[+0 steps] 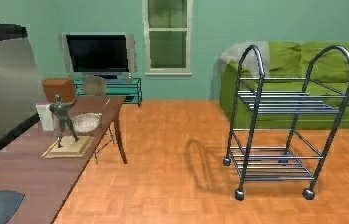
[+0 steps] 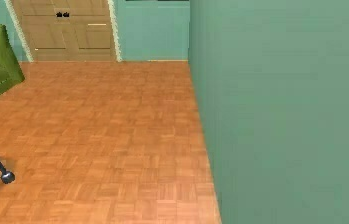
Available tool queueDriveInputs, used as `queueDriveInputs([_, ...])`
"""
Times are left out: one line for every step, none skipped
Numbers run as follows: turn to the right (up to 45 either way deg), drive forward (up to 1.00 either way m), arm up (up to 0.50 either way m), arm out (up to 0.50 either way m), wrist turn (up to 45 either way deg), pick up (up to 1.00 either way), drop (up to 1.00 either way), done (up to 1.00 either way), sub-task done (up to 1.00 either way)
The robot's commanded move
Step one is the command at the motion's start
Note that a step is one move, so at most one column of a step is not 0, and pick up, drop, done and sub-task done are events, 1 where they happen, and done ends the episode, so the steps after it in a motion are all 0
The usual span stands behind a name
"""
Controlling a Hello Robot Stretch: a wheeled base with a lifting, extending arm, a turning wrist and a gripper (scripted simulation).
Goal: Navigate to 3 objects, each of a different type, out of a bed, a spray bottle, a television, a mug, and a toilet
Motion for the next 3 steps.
queueDriveInputs([-3.0,0.00,0.00,0.00,0.0,0.00,0.00,0.00,0.00])
queueDriveInputs([45.0,0.00,0.00,0.00,0.0,0.00,0.00,0.00,0.00])
queueDriveInputs([3.0,0.00,0.00,0.00,0.0,0.00,0.00,0.00,0.00])
